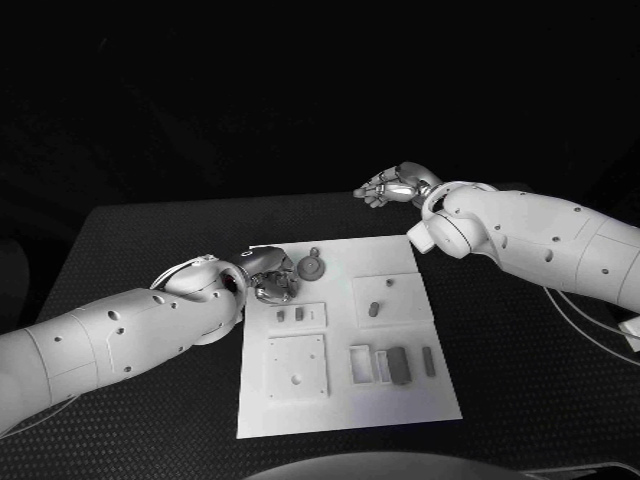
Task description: Assemble the parts on the task board
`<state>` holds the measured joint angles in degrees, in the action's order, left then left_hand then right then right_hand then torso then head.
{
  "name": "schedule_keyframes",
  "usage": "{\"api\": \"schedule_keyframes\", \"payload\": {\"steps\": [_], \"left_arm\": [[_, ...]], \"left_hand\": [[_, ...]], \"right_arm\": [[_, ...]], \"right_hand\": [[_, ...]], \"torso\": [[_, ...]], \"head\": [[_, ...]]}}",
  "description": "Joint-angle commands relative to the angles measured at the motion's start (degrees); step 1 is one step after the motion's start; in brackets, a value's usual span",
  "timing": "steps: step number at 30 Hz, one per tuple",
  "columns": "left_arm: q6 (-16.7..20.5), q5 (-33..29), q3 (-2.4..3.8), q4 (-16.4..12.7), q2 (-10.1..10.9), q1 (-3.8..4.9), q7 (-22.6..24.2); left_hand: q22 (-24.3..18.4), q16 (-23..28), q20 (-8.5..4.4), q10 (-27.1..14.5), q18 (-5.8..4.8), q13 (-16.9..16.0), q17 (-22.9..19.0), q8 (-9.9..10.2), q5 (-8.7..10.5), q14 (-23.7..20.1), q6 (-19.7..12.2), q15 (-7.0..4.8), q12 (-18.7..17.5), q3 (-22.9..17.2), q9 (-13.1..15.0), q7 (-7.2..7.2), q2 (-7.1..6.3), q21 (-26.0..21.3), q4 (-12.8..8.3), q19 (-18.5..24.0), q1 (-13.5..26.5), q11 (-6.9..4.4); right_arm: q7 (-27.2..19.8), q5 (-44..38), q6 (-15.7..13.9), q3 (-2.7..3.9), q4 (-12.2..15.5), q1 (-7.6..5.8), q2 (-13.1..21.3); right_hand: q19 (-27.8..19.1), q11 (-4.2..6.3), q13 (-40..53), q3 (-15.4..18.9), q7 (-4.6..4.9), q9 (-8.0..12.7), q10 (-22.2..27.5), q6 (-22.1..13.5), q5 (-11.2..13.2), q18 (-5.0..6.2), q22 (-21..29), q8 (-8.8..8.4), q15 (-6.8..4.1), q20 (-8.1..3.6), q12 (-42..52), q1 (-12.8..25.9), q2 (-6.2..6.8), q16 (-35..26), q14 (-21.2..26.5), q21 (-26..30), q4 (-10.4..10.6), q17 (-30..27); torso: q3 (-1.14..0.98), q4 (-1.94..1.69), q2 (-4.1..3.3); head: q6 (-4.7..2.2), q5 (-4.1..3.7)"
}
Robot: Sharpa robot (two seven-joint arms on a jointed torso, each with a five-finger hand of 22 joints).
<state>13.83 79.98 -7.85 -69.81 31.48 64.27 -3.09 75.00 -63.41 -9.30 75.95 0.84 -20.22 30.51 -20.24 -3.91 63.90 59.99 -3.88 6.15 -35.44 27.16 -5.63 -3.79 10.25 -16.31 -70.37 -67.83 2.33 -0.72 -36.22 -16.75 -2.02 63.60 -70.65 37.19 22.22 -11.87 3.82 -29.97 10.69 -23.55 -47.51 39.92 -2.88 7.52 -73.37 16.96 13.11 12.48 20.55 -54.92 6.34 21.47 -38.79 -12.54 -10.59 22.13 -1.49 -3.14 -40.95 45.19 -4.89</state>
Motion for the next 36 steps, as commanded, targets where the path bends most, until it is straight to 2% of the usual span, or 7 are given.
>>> {"api": "schedule_keyframes", "payload": {"steps": [1, 5, 9, 19, 21, 25, 36], "left_arm": [[-2.8, 1.4, -0.40, 0.2, -0.5, -0.35, -0.5], [-2.9, 2.6, -0.66, 1.2, -1.1, -0.35, -0.8], [-3.5, 3.1, -1.81, 1.8, -1.5, -0.35, -0.8], [-0.8, 0.9, -2.12, 1.7, -1.1, -0.35, 0.5], [-0.1, 0.3, -2.12, 1.6, -0.8, -0.35, 0.6], [0.1, -0.2, -2.12, 1.7, -0.6, -0.35, 0.6], [1.0, -0.5, -2.09, 1.8, 0.0, -0.35, 0.0]], "left_hand": [[1.1, -0.2, 0.02, 0.2, 0.64, -0.1, 0.1, -0.3, -0.16, 0.3, 0.6, 0.05, -0.3, -0.1, 0.0, -0.30, 0.46, 0.1, 0.2, -0.6, -0.1, 0.04], [1.1, -0.3, 0.00, 0.2, 0.62, -0.1, 0.2, -0.3, -0.17, 0.2, 0.5, 0.05, -0.4, -0.2, 0.0, -0.31, 0.45, 0.1, 0.2, -0.6, -0.2, 0.05], [1.2, -0.4, -0.02, 0.2, 0.61, -0.1, 0.3, -0.2, -0.17, 0.2, 0.5, 0.05, -0.4, -0.2, -0.1, -0.32, 0.45, 0.2, 0.2, -0.6, -0.2, 0.05], [1.2, -0.6, -0.01, -0.2, 0.51, -0.1, 0.8, 0.1, -0.13, -0.1, 0.1, 0.17, -0.8, -0.1, -0.2, -0.55, 0.13, 0.1, 0.1, -0.4, -0.3, 0.19], [1.3, -0.7, 0.04, -0.3, 0.48, -0.2, 1.2, 1.9, -0.07, -0.4, -3.1, 0.25, -1.0, 0.0, -0.9, -1.92, -0.36, 0.1, 0.1, -0.4, -0.4, 0.25], [1.3, -0.7, 0.11, -0.8, 0.53, -0.3, 1.5, 3.5, -0.04, -0.4, -6.0, 0.40, -1.4, 0.3, -1.5, -2.69, -1.06, 0.2, 0.0, -0.4, -0.5, 0.47], [1.3, -1.0, 0.33, -1.6, 0.87, -0.4, 2.3, 6.2, 0.26, -0.4, -11.8, 0.66, -2.0, 1.3, -2.8, -2.66, -2.71, 0.4, -0.1, -0.6, -1.0, 0.73]], "right_arm": [[-0.6, -0.1, 0.8, 0.01, 0.1, 0.02, 0.0], [-0.6, -0.1, 0.8, 0.01, 0.1, 0.02, -0.1], [-0.6, -0.1, 0.8, 0.01, 0.0, 0.02, -0.2], [-0.6, -0.1, 0.8, 0.01, -0.1, 0.03, -0.2], [-0.6, -0.1, 0.8, 0.01, -0.1, 0.05, -0.1], [-0.6, -0.1, 0.7, 0.01, -0.1, 0.07, -0.1], [-0.8, -0.2, 0.8, 0.01, -0.1, 0.20, 0.1]], "right_hand": [[0.3, 0.03, 0.1, 0.1, 2.61, 0.1, -0.5, -0.3, 0.0, -0.57, -0.1, 0.37, 0.29, 0.13, -0.4, 0.0, 0.03, -0.1, 0.2, 0.4, 0.2, -0.1], [0.4, 0.03, 0.1, 0.1, 2.61, 0.1, -0.5, -0.3, 0.0, -0.57, -0.1, 0.37, 0.29, 0.13, -0.4, 0.0, 0.02, -0.1, 0.2, 0.4, 0.2, -0.1], [0.4, 0.03, 0.1, 0.1, 2.61, 0.1, -0.5, -0.3, 0.0, -0.57, -0.1, 0.38, 0.29, 0.13, -0.4, 0.0, 0.02, -0.1, 0.2, 0.4, 0.2, -0.1], [0.4, 0.03, 0.1, 0.1, 2.61, 0.1, -0.5, -0.3, 0.0, -0.57, -0.2, 0.39, 0.29, 0.13, -0.5, 0.0, 0.02, -0.1, 0.2, 0.5, 0.2, -0.1], [0.4, 0.03, 0.1, 0.1, 2.61, 0.1, -0.5, -0.3, 0.0, -0.57, -0.2, 0.39, 0.29, 0.13, -0.5, 0.0, 0.02, -0.1, 0.2, 0.5, 0.2, -0.1], [0.4, 0.03, 0.1, 0.1, 2.61, 0.1, -0.5, -0.4, 0.0, -0.57, -0.2, 0.39, 0.30, 0.13, -0.5, 0.0, 0.03, -0.1, 0.2, 0.5, 0.2, -0.1], [0.4, 0.00, 0.1, 0.1, 2.56, 0.1, -0.4, -0.5, 0.0, -0.57, -0.3, 0.34, 0.35, 0.12, -0.7, -0.1, 0.28, -0.2, 0.4, 0.6, 0.0, -0.2]], "torso": [[0.04, -0.01, -0.01], [0.05, 0.00, -0.01], [0.07, 0.05, -0.01], [0.04, 0.02, 0.05], [0.05, -0.02, 0.06], [0.04, 0.01, 0.02], [0.06, 0.00, 0.02]], "head": [[-0.04, 0.06], [-0.04, 0.09], [-0.01, 0.09], [0.10, -0.07], [0.13, -0.13], [0.07, -0.11], [-0.03, -0.21]]}}
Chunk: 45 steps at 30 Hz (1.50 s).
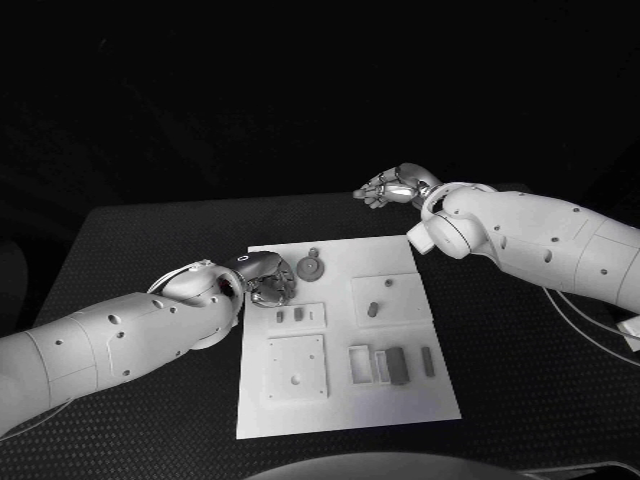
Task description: Assemble the parts on the task board
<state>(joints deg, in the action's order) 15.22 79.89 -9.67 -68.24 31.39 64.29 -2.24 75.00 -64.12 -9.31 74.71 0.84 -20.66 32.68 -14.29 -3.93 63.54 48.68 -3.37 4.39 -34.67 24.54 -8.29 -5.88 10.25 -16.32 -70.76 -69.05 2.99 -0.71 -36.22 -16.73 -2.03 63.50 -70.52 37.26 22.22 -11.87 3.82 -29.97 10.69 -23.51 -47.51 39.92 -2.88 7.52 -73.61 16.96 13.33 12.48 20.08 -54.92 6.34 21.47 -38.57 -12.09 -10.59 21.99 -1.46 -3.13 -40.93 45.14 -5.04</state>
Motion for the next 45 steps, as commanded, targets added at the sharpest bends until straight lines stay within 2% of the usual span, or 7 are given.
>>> {"api": "schedule_keyframes", "payload": {"steps": [1, 12, 19, 24, 30, 37, 45], "left_arm": [[-0.5, -0.5, -0.26, 0.2, 0.2, -0.36, -0.9], [1.6, -1.3, -0.06, 0.6, 2.0, -0.33, -0.9], [1.0, -31.8, 2.36, 2.1, 4.8, 1.15, 2.0], [-0.5, -44.2, 2.75, 1.8, 6.9, 2.92, 7.7], [-2.9, -54.2, 2.75, 0.0, 9.1, 4.32, 12.1], [-4.4, -59.0, 2.75, -0.7, 9.4, 4.57, 14.2], [-4.3, -61.6, 2.74, 0.1, 9.2, 4.54, 15.4]], "left_hand": [[1.3, -0.3, 0.35, -0.4, 0.88, 0.1, 0.1, 0.4, 0.30, 0.0, -0.8, 0.15, -0.2, 0.6, -0.2, 0.04, -0.71, 0.4, 0.0, -0.2, 0.2, 0.09], [1.3, -0.3, 0.60, -1.2, 1.12, 0.1, 0.5, 1.8, 0.32, -0.3, -4.4, 0.39, -0.4, 1.4, -0.7, 0.35, -1.86, 0.5, 0.0, 0.0, 0.0, 0.36], [0.6, 3.3, 1.78, -2.7, 0.32, -0.6, -0.8, -2.5, 0.22, -3.9, 1.8, 1.57, -0.5, -0.1, 1.1, -1.68, -1.05, -2.1, 0.3, 4.0, -0.1, 1.40], [0.0, 5.6, 2.79, -5.3, 0.22, -0.7, -1.6, -3.2, 0.26, -5.8, 2.0, 2.60, -0.6, 0.1, 1.3, -1.63, -0.66, -3.9, 0.2, 6.1, 1.1, 2.34], [-2.9, 12.0, 4.14, -5.7, -0.43, -1.6, -4.0, -3.9, -0.02, -7.5, 1.4, 3.82, -0.1, 1.9, 1.6, -1.72, -0.46, -6.7, 0.1, 9.4, 3.9, 2.74], [-7.4, 18.2, 5.32, -6.0, -0.19, -1.7, -5.4, -4.7, -0.06, -7.1, 1.3, 5.07, -0.3, 2.5, 1.8, -1.57, 0.21, -6.6, 0.0, 11.2, 4.7, 2.89], [-8.7, 19.9, 5.63, -6.3, -0.04, -1.3, -5.5, -4.8, -0.14, -6.9, 1.0, 5.38, -0.5, 2.7, 1.7, -1.65, 0.43, -6.6, 0.0, 11.5, 4.8, 3.03]], "right_arm": [[-0.8, -0.2, 0.8, 0.01, 0.0, 0.09, 0.1], [-2.0, -5.5, 1.4, 0.01, 0.5, 0.39, 1.1], [-1.3, -25.3, 8.2, 0.00, 1.7, 0.62, 3.9], [-0.3, -37.7, 10.5, -0.02, 3.6, 2.06, 6.6], [-0.6, -48.0, 8.5, -0.39, 7.3, 3.58, 9.4], [-0.3, -57.0, 6.5, -0.65, 12.3, 5.37, 11.8], [2.4, -63.5, 9.2, -2.00, 14.7, 6.32, 12.4]], "right_hand": [[0.4, 0.00, 0.1, 0.1, 2.56, 0.1, -0.4, -0.5, 0.0, -0.57, -0.1, 0.34, 0.13, 0.12, -0.2, -0.1, 0.28, -0.2, 0.2, 0.2, 0.0, -0.1], [1.7, 0.07, 0.1, -0.5, 2.28, 0.1, -0.6, -0.5, 0.0, -0.16, -0.7, 0.63, -0.07, -0.03, -0.5, -3.1, 0.36, 0.4, -0.4, 0.3, -2.8, -0.1], [12.7, 2.08, 0.9, -2.3, 0.95, -0.8, -5.9, 3.1, 0.0, 3.56, -0.6, 2.87, -4.64, -0.83, 1.6, -8.8, -1.26, 6.3, -10.4, -2.3, -6.1, 2.7], [18.9, 2.93, 0.8, -2.4, 0.09, -1.1, -8.4, 4.6, 0.0, 5.52, -0.1, 3.63, -7.25, -1.10, 1.5, -9.8, -1.32, 8.9, -15.8, -3.5, -6.1, 4.5], [26.4, 4.37, 0.8, -2.2, -0.43, -1.7, -12.6, 7.3, 0.0, 7.48, 0.1, 4.69, -10.44, -1.79, 1.1, -10.5, -1.17, 11.8, -22.4, -5.4, -6.1, 7.0], [33.0, 5.96, 0.8, -2.2, -1.57, -2.1, -17.4, 10.3, 0.0, 7.48, 0.1, 5.46, -12.91, -4.14, -0.1, -11.1, -0.54, 13.7, -27.9, -6.9, -6.1, 9.9], [35.2, 6.07, 0.7, -1.9, -1.59, -2.1, -18.5, 10.5, 0.0, 7.48, -0.2, 4.92, -13.35, -4.93, -2.4, -10.5, 0.64, 14.0, -29.4, -7.2, -6.0, 11.6]], "torso": [[0.04, -0.01, 0.00], [0.08, -0.10, 0.04], [0.18, -0.13, 0.14], [0.36, -0.35, 0.35], [0.46, -0.43, 0.78], [0.98, -1.09, 1.78], [1.69, -1.43, 2.38]], "head": [[-0.03, -0.08], [-0.61, -0.06], [-1.84, -1.48], [-2.25, -2.55], [-2.49, -2.44], [-2.51, -2.39], [-2.34, -2.08]]}}
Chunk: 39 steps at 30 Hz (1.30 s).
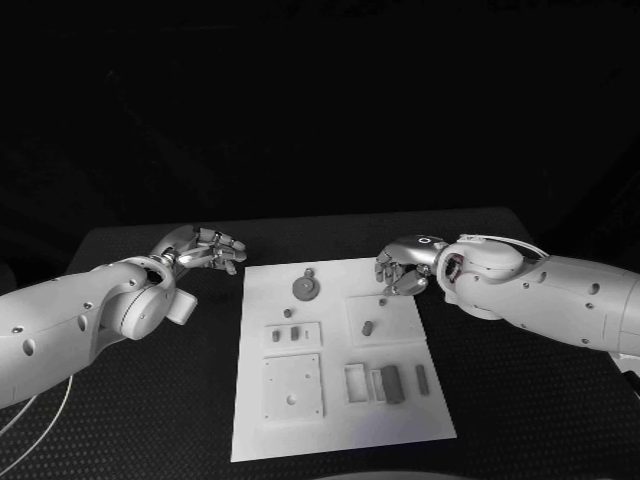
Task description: Assemble the parts on the task board
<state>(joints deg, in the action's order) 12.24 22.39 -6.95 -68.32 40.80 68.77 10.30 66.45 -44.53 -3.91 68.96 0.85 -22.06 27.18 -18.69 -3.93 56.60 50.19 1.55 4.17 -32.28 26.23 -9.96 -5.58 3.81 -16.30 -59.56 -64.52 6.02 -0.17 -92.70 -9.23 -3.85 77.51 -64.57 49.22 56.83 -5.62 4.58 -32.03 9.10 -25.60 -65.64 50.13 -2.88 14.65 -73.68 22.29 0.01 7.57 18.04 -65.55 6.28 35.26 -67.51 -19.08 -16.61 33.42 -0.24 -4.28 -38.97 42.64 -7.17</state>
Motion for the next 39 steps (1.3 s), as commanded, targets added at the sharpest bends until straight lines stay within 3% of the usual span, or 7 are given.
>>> {"api": "schedule_keyframes", "payload": {"steps": [1, 8, 15, 16, 20, 26, 39], "left_arm": [[-1.5, -4.1, 0.03, 0.2, -0.2, 0.05, 3.0], [-1.7, -4.8, 0.03, 0.3, -0.1, 0.05, 3.1], [-2.0, -4.8, 0.03, 0.3, -0.7, 0.05, 3.1], [-2.0, -4.8, 0.03, 0.2, -0.7, 0.05, 3.0], [-2.1, -4.8, 0.03, 0.0, -0.7, 0.05, 3.0], [-2.1, -4.8, 0.03, 0.0, -0.7, 0.06, 2.8], [-2.5, -4.7, 0.03, 0.2, -0.8, 0.06, 2.2]], "left_hand": [[-0.2, 0.3, 0.24, -0.5, -0.04, 0.1, 0.0, -0.4, -0.15, 0.1, -0.5, 0.47, -0.2, 0.4, 0.0, 0.01, 0.14, -0.1, 0.0, 0.3, 0.3, 0.01], [-0.7, 1.0, 0.35, -0.8, 0.01, 0.3, 0.1, -0.4, -0.21, 0.2, -0.7, 0.58, -0.3, 0.6, 0.0, -0.07, 0.14, -0.1, 0.0, 0.4, 0.4, 0.11], [-1.2, 1.5, 0.46, -1.2, 0.05, 0.5, 0.2, -0.3, -0.22, 0.3, -1.0, 0.69, -0.4, 0.8, -0.1, -0.19, 0.14, -0.1, 0.0, 0.5, 0.6, 0.29], [-1.2, 1.6, 0.47, -1.2, 0.05, 0.5, 0.2, -0.3, -0.22, 0.3, -1.1, 0.70, -0.4, 0.8, -0.1, -0.20, 0.14, -0.1, 0.0, 0.5, 0.6, 0.31], [-1.4, 1.8, 0.52, -1.4, 0.07, 0.6, 0.3, -0.3, -0.21, 0.3, -1.2, 0.74, -0.4, 0.9, -0.1, -0.27, 0.17, -0.1, 0.0, 0.5, 0.7, 0.39], [-1.7, 2.1, 0.57, -1.8, 0.10, 0.8, 0.5, -0.2, -0.22, 0.4, -1.5, 0.79, -0.4, 1.0, -0.2, -0.36, 0.20, -0.1, 0.0, 0.5, 0.8, 0.53], [-2.3, 2.7, 0.67, -2.0, 0.13, 0.9, 0.9, -0.6, -0.30, 0.4, -1.1, 0.87, -0.2, 1.3, -0.1, -0.16, 0.23, -0.1, 0.1, 0.6, 1.0, 0.57]], "right_arm": [[2.0, -7.3, 1.6, -0.21, 1.0, 0.49, 0.6], [3.0, -9.8, 3.0, -0.37, 2.8, 1.58, 1.0], [4.0, -12.5, 2.4, -0.65, 2.1, 2.37, 0.5], [4.2, -12.6, 2.3, -0.66, 2.0, 2.39, 0.5], [4.0, -13.0, 1.7, -0.66, 0.9, 2.66, -0.3], [3.6, -12.9, 1.8, -0.78, 0.0, 3.50, -1.2], [2.4, -11.9, 1.8, -0.88, -1.1, 4.25, -2.4]], "right_hand": [[0.6, -0.18, -0.1, 0.1, 0.00, 0.0, -0.4, 0.3, 0.0, 0.35, -0.2, -0.44, -0.03, -0.05, -0.5, 0.1, 0.82, 0.1, -0.4, -0.2, 0.0, 0.2], [0.7, -0.18, -0.1, 0.1, -0.03, 0.1, -0.7, 0.3, 0.0, 0.35, -0.3, -0.59, -0.03, -0.13, -1.1, 0.2, 1.43, -0.1, -0.4, -0.1, 0.0, 0.6], [0.7, -0.35, -0.2, 0.1, 0.03, 0.1, -0.7, 0.2, 0.0, 0.35, -0.4, -0.91, 0.08, -0.08, -2.2, 0.4, 1.87, -0.5, -0.3, 0.2, 0.0, 1.1], [0.6, -0.37, -0.2, 0.0, 0.04, 0.2, -0.7, 0.2, 0.0, 0.35, -0.4, -0.94, 0.10, -0.07, -2.3, 0.4, 1.91, -0.5, -0.3, 0.2, 0.1, 1.2], [0.6, -0.50, -0.2, -0.1, 0.12, 0.2, -0.6, 0.1, 0.0, 0.35, -0.5, -1.18, 0.23, -0.03, -3.0, 0.5, 1.88, -0.9, 0.0, 0.4, 0.1, 1.4], [0.7, -0.55, -0.2, -0.2, 0.16, 0.3, -0.8, 0.1, 0.0, 0.35, -0.7, -1.33, 0.28, -0.05, -3.5, 0.4, 1.47, -1.1, 0.0, 0.4, 0.1, 1.7], [0.9, -0.23, 0.2, -0.7, -0.18, 0.2, -2.3, 1.1, 0.0, 0.35, -1.4, -1.25, 0.07, -0.13, -4.4, 0.4, -2.03, -1.6, -0.5, 0.6, 0.0, 2.8]], "torso": [[0.55, -0.33, 0.45], [1.18, -0.65, 0.55], [1.80, -0.88, 0.52], [1.74, -0.85, 0.52], [1.90, -0.88, 0.48], [1.73, -0.87, 0.48], [1.84, -0.84, 0.46]], "head": [[0.23, 0.04], [0.86, 0.37], [1.18, 0.09], [1.21, 0.11], [1.35, 0.14], [1.86, 0.53], [2.29, 0.86]]}}
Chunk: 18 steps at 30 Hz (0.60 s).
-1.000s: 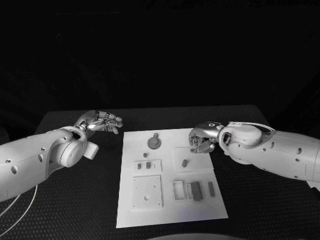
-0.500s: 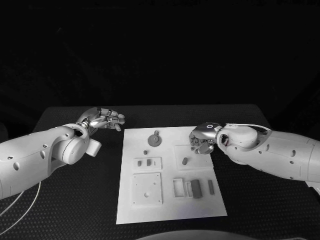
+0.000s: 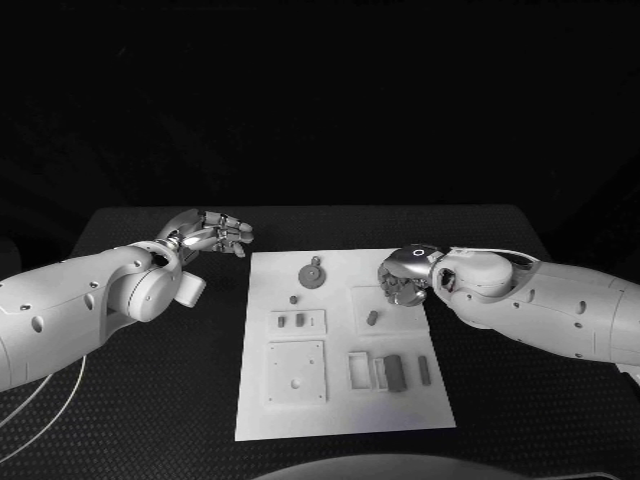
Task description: Assemble the parts on the task board
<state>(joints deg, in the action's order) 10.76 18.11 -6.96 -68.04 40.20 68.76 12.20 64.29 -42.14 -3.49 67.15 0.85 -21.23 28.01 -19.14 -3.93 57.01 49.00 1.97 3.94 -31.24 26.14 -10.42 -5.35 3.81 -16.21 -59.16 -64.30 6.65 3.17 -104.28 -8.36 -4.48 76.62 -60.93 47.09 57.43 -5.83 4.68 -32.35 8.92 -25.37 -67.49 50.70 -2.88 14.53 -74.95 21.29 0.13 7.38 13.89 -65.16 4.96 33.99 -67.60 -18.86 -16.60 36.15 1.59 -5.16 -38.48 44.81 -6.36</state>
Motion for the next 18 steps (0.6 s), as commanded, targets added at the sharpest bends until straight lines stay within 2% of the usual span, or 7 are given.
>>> {"api": "schedule_keyframes", "payload": {"steps": [1, 5, 6, 8, 18], "left_arm": [[-1.1, -0.4, 0.04, 0.0, -0.2, 0.07, 0.3], [-1.0, -0.4, 0.04, 0.0, -0.2, 0.07, 0.2], [-1.0, -0.4, 0.04, 0.0, -0.1, 0.07, 0.1], [-1.0, -0.4, 0.04, 0.0, -0.1, 0.07, 0.1], [-1.2, -0.4, 0.04, 0.0, -0.2, 0.07, -0.3]], "left_hand": [[-0.1, 0.3, 0.25, -0.2, 0.14, 0.1, 0.1, -0.2, -0.30, 0.0, 0.1, 0.46, 0.0, 0.3, 0.0, 0.29, 0.00, -0.1, 0.0, 0.2, 0.8, -0.05], [-0.2, 0.4, 0.26, -0.3, 0.15, 0.1, 0.2, -0.1, -0.30, 0.0, -0.1, 0.47, 0.0, 0.3, 0.0, 0.24, -0.01, 0.0, 0.0, 0.2, 0.9, 0.01], [-0.2, 0.4, 0.26, -0.4, 0.15, 0.1, 0.2, -0.1, -0.30, 0.0, -0.1, 0.48, -0.1, 0.4, 0.0, 0.22, -0.01, 0.0, 0.1, 0.2, 0.9, 0.03], [-0.3, 0.5, 0.26, -0.4, 0.15, 0.1, 0.3, -0.1, -0.30, 0.0, -0.1, 0.48, -0.1, 0.4, 0.0, 0.21, -0.02, 0.0, 0.1, 0.2, 1.0, 0.05], [-0.4, 0.6, 0.27, -0.6, 0.18, 0.2, 0.4, -0.1, -0.30, 0.0, -0.3, 0.49, -0.1, 0.4, -0.1, 0.14, -0.10, 0.0, 0.0, 0.2, 1.0, 0.12]], "right_arm": [[-1.0, -0.3, 0.8, -0.25, -0.3, 0.74, -0.5], [-1.0, -0.5, 0.8, -0.26, -0.7, 1.08, -0.8], [-0.9, -0.7, 0.7, -0.26, -1.0, 1.14, -1.0], [-0.9, -0.8, 0.7, -0.26, -1.2, 1.27, -1.2], [-0.2, -2.3, 1.3, -0.27, -1.7, 2.04, -1.6]], "right_hand": [[0.3, 0.00, 0.1, -0.4, -0.06, 0.0, -0.5, 0.7, 0.0, 0.47, -0.2, -0.21, -0.07, 0.05, -0.3, -0.1, -1.03, -0.3, -0.4, 0.4, -0.1, 0.2], [0.2, 0.12, 0.3, -1.1, -0.44, -0.1, -1.0, 1.6, 0.0, 0.47, -0.4, 0.08, -0.11, 0.06, -0.7, -0.4, -3.14, -0.6, -0.4, 0.5, -0.1, 0.6], [0.3, 0.09, 0.3, -3.5, -0.50, -0.1, -1.3, 2.0, 0.2, 0.43, -0.4, 0.05, -0.08, 0.19, -1.0, -1.0, -2.56, -0.9, -0.5, 0.7, 0.6, 0.8], [0.5, 0.11, 0.4, -5.8, -0.57, 0.0, -1.6, 2.3, 0.0, 0.47, -0.5, 0.00, -0.07, 0.25, -1.4, -1.0, -2.16, -1.1, -0.6, 0.9, 1.1, 1.0], [1.2, 0.57, 0.8, -8.8, -1.19, -0.5, -3.2, 4.0, 0.0, 0.47, -1.1, 0.53, -0.38, -0.07, -2.0, -0.9, -2.90, -1.4, -1.4, 0.6, 0.1, 2.2]], "torso": [[-0.01, 0.01, -0.02], [-0.05, -0.03, 0.01], [-0.05, -0.05, 0.00], [-0.06, -0.06, -0.01], [-0.07, 0.08, 0.05]], "head": [[0.16, 0.05], [0.35, 0.10], [0.35, 0.11], [0.33, 0.12], [0.72, 0.32]]}}
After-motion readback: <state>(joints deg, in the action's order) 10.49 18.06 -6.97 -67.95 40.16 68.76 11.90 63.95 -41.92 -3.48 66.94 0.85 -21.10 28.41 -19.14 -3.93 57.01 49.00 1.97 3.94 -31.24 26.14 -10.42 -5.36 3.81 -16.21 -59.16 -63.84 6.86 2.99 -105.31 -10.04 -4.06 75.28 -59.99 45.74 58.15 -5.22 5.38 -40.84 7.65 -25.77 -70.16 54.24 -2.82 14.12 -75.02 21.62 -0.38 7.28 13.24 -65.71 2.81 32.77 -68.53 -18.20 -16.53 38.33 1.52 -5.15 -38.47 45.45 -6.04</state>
